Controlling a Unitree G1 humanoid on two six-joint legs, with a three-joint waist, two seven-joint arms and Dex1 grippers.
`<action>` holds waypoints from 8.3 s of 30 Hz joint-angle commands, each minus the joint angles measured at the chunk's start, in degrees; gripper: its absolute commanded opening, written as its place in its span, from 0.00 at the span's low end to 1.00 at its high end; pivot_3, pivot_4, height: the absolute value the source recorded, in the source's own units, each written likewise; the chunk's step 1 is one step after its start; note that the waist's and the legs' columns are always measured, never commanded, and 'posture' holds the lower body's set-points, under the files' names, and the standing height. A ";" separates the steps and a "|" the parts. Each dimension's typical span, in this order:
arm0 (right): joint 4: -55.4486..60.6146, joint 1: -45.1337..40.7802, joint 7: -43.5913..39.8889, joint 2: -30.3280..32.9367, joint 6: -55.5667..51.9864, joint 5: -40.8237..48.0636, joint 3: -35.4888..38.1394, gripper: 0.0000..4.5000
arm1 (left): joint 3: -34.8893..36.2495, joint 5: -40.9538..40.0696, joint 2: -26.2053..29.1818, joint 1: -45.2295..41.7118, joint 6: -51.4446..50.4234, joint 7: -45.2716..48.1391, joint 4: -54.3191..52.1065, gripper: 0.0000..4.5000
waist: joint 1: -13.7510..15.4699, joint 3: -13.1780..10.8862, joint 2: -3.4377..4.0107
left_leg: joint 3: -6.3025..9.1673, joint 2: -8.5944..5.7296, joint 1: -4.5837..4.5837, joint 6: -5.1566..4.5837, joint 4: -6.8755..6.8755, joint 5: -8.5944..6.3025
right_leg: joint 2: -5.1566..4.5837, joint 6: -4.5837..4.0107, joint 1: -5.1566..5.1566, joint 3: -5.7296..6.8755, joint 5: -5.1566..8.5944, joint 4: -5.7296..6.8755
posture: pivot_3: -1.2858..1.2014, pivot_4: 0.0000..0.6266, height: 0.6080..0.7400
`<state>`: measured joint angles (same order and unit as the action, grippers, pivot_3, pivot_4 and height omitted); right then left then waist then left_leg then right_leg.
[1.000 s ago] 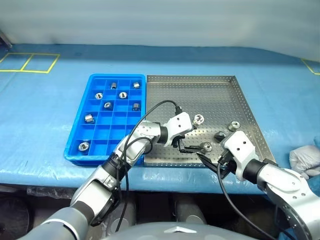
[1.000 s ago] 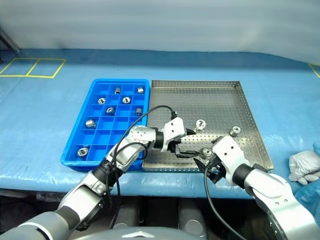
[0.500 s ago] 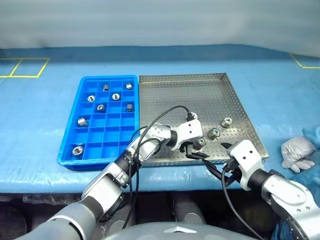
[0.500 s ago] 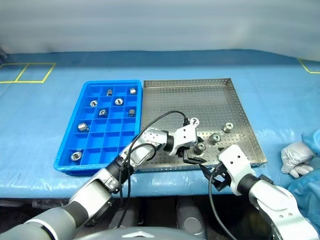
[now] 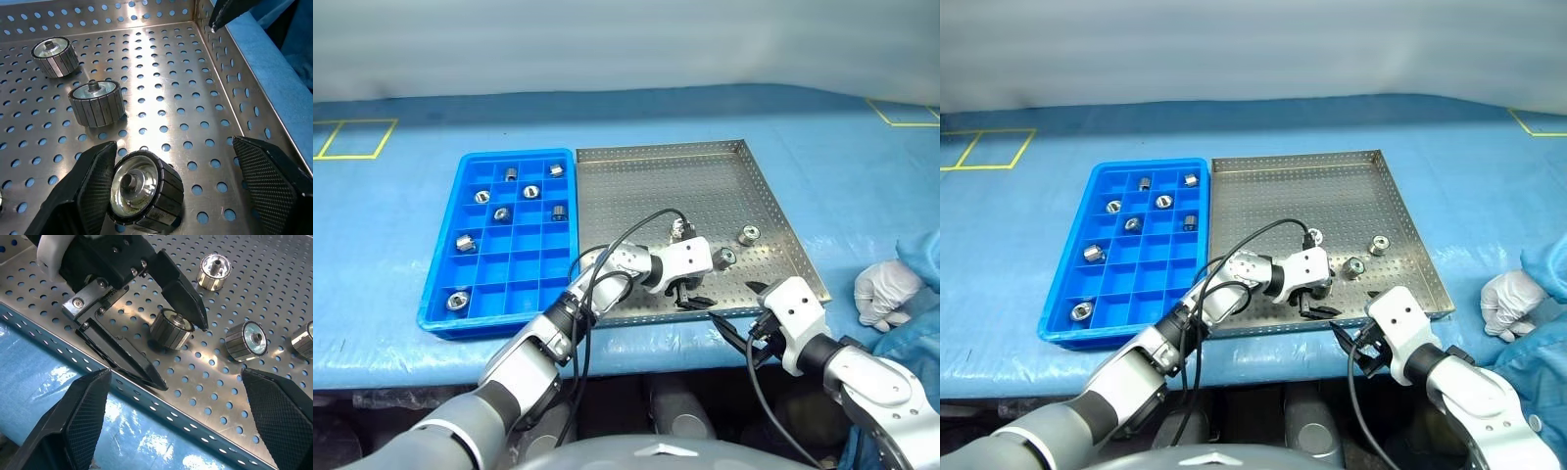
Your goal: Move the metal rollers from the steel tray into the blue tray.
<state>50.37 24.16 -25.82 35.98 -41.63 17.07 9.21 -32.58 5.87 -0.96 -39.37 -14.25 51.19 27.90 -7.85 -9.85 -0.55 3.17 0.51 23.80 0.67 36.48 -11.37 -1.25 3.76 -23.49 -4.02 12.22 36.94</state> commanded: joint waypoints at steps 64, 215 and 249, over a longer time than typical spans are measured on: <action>-17.65 -33.11 -10.18 -1.24 3.38 -2.89 -24.01 1.00 | 26.12 3.02 26.48 28.66 -42.70 -30.81 -61.28 0.37 | 11.72 -0.12 -0.20 | 0.18 0.04 0.00 -0.01 -0.23 0.01 | -0.05 -0.13 -0.04 0.26 0.05 -0.01 | 0.62 0.24 1.00; -13.32 -33.19 3.49 -3.62 -17.00 -7.53 -19.26 0.37 | 21.46 -12.76 24.21 29.93 -26.97 -22.02 -69.72 0.80 | 7.40 -0.09 -0.16 | 0.00 0.04 0.11 -0.11 0.22 -0.05 | -0.09 0.09 -0.04 0.09 -0.07 0.01 | 0.60 0.24 1.00; -57.85 -60.64 -4.73 -23.63 13.54 -13.94 -28.31 0.37 | 26.13 -11.04 26.68 49.56 -33.76 -34.99 -83.62 0.80 | 25.75 -0.12 -0.19 | 0.20 0.19 0.04 0.26 -0.77 -0.04 | 0.00 -0.54 -0.39 0.58 0.30 -0.03 | 0.72 0.24 1.00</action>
<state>-8.17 -35.28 -31.09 12.65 -28.99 3.53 -20.47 -6.21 -5.17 25.96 10.51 -49.29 16.33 -55.14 17.90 -9.96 -0.74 3.37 0.71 23.85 0.95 35.69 -11.41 -1.23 3.19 -23.90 -3.43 12.54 36.91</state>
